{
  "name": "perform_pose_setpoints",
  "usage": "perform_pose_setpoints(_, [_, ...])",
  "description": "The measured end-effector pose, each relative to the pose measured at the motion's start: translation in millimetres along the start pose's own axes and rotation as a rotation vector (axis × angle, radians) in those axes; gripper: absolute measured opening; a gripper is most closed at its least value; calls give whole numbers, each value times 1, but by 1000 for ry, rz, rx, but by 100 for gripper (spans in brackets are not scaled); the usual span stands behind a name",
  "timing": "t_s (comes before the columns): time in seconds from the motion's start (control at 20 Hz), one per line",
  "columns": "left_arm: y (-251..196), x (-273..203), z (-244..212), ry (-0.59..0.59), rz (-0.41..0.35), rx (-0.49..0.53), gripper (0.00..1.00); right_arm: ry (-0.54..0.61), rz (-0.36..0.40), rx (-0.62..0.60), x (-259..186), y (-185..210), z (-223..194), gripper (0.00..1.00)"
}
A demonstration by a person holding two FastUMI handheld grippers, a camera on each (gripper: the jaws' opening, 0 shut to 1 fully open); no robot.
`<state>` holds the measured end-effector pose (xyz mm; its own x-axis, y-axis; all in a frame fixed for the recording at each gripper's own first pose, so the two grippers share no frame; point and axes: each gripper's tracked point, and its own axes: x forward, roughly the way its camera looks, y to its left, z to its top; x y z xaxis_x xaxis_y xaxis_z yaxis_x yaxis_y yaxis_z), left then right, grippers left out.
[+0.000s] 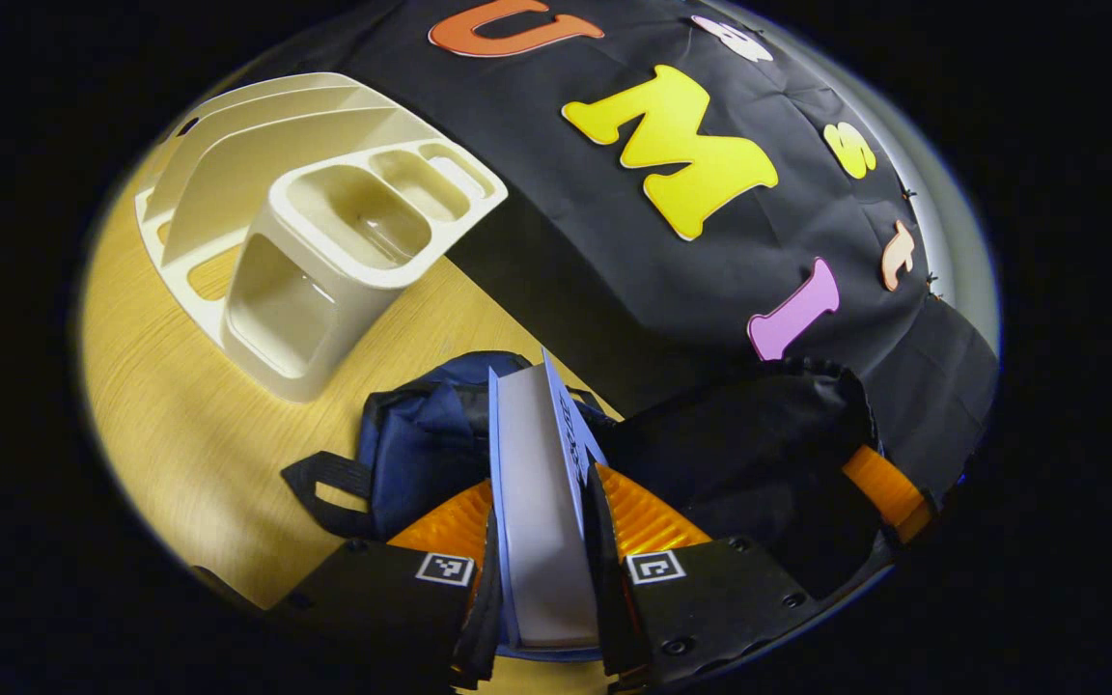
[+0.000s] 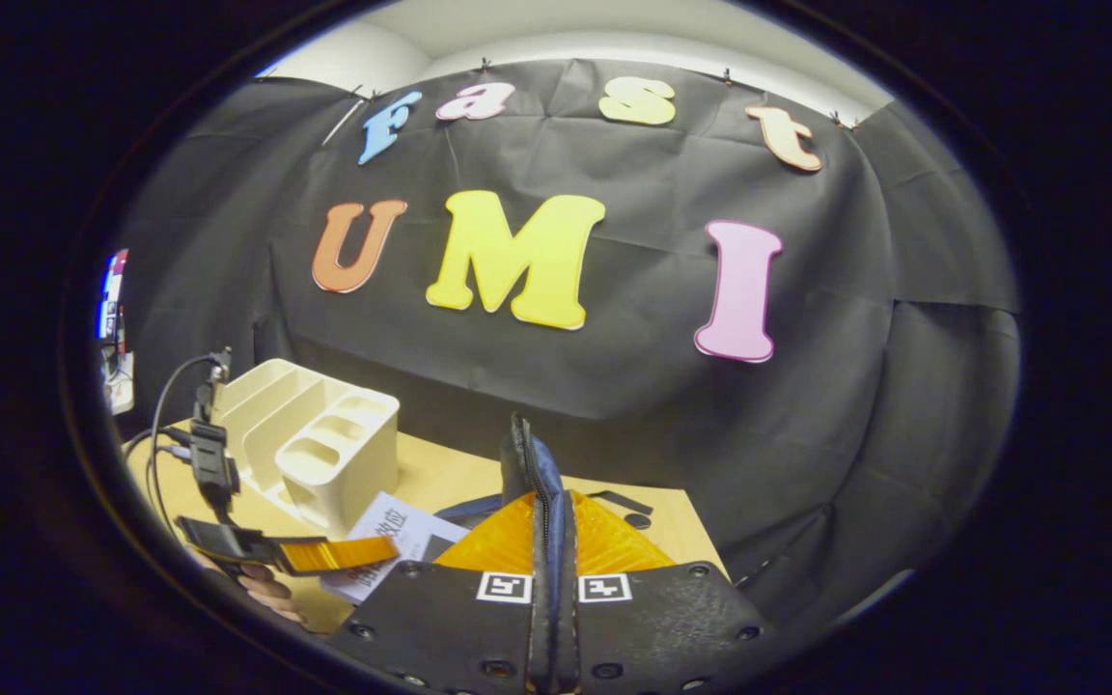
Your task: Open the schoolbag, grab two books from the bookshelf and put them into the schoolbag.
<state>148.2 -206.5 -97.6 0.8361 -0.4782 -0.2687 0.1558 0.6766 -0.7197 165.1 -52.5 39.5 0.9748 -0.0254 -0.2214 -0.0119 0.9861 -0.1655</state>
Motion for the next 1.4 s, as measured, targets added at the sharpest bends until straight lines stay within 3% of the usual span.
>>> perform_pose_setpoints(0.1, [-7,14,-12,-7,-6,4,48,-9,12,16,1,2,4,3])
perform_pose_setpoints(0.15, [-12,21,-18,-9,-12,1,44,-14,17,21,1,4,5,3])
perform_pose_setpoints(0.55, [-31,61,-69,-22,-35,22,44,-40,50,122,2,-7,1,3])
perform_pose_setpoints(0.65, [-30,67,-70,-37,-24,4,44,-35,47,138,3,-14,-5,3])
perform_pose_setpoints(0.8, [-25,70,-75,-80,17,65,46,-18,59,177,5,-21,-18,3])
perform_pose_setpoints(1.05, [-23,66,-71,-60,31,54,57,-3,33,217,10,-41,-33,3])
perform_pose_setpoints(1.1, [-22,66,-71,-50,46,97,57,1,31,221,11,-42,-36,3])
perform_pose_setpoints(1.15, [-20,65,-70,-48,65,135,70,9,26,225,11,-45,-40,3])
perform_pose_setpoints(1.4, [-9,58,-67,-39,151,274,76,53,5,247,10,-50,-57,3])
